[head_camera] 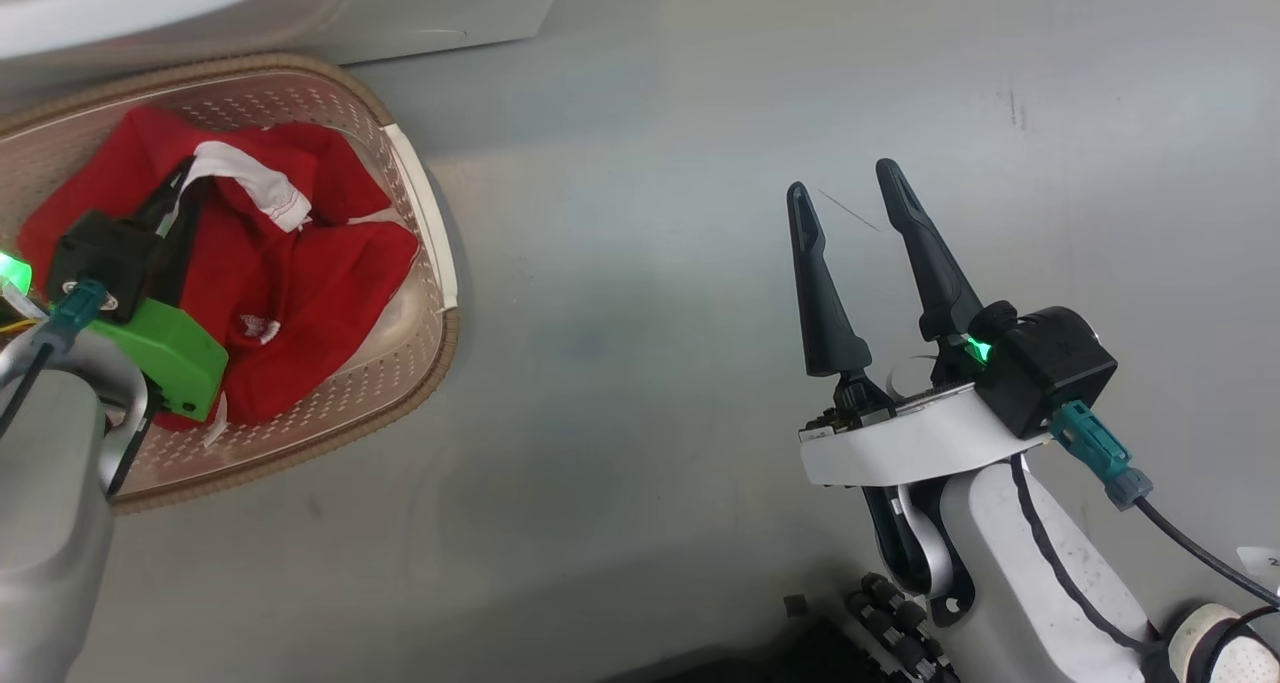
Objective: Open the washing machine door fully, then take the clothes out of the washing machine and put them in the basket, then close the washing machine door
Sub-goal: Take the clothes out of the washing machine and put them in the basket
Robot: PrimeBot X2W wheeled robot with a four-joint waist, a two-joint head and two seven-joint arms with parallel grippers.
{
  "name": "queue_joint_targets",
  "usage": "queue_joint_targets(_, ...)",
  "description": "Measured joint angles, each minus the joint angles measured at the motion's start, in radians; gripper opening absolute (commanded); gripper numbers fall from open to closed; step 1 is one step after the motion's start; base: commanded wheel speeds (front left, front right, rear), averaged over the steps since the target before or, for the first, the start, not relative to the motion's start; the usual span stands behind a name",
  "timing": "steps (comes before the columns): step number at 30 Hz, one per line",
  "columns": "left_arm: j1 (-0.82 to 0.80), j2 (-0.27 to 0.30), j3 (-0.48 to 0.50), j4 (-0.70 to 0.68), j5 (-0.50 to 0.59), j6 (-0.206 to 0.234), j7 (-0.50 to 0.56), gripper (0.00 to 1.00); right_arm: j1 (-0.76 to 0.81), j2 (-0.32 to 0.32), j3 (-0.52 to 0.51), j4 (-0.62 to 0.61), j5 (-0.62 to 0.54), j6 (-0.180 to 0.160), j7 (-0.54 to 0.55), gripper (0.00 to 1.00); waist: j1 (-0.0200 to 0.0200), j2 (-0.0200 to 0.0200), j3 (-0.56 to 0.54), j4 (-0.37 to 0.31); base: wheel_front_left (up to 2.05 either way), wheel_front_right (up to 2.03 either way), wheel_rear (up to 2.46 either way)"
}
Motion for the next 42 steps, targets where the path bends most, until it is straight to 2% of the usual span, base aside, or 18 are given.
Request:
queue_joint_targets(10, -0.008, 0.007, -0.07, 0.129, -0.027, -0.001, 0.027, 0.0, -0.002, 0.001, -0.023, -0.008, 0.0, 0.0, 0.0, 1.0, 0.0, 0.0, 0.058, -0.028, 0.0, 0.0, 0.0)
queue_joint_targets(21, -0.027, 0.012, -0.113, 0.24, -0.07, -0.001, 0.044, 0.0, -0.01, 0.002, -0.036, -0.007, -0.003, 0.0, 0.0, 1.0, 0.0, 0.0, 0.071, -0.013, 0.0, 0.0, 0.0)
queue_joint_targets(22, -0.031, 0.008, -0.12, 0.246, -0.075, -0.002, 0.044, 0.13, -0.012, 0.003, -0.039, -0.006, -0.003, 0.0, 0.0, 1.0, 0.0, 0.0, 0.071, -0.011, 0.0, 0.0, 0.0)
queue_joint_targets(23, -0.036, -0.018, -0.175, 0.258, -0.095, -0.001, 0.048, 1.0, -0.018, 0.003, -0.046, 0.001, -0.005, 0.0, 0.0, 1.0, 0.0, 0.0, 0.067, -0.001, 0.0, 0.0, 0.0)
queue_joint_targets(24, -0.036, -0.037, -0.198, 0.27, -0.099, -0.002, 0.043, 1.0, -0.021, 0.003, -0.046, 0.009, -0.006, 0.0, 0.0, 1.0, 0.0, 0.0, 0.058, 0.006, 0.0, 0.0, 0.0)
queue_joint_targets(29, -0.037, -0.034, -0.205, 0.289, -0.128, -0.002, 0.026, 1.0, -0.022, 0.003, -0.054, 0.02, -0.007, 0.0, 0.0, 1.0, 0.0, 0.0001, 0.035, 0.018, 0.0, 0.0, 0.0)
queue_joint_targets(36, -0.041, -0.059, -0.206, 0.296, -0.165, -0.002, -0.003, 1.0, -0.035, 0.003, -0.063, 0.048, -0.012, 0.0, 0.0, 1.0, 0.0, 0.0, -0.019, 0.04, 0.0, 0.0, 0.0)
queue_joint_targets(42, -0.045, -0.102, -0.179, 0.26, -0.252, -0.002, -0.012, 1.0, -0.043, 0.002, -0.081, 0.082, -0.014, 0.0, 0.0, 1.0, 0.0, 0.0, -0.086, 0.069, 0.0, 0.0, 0.0)
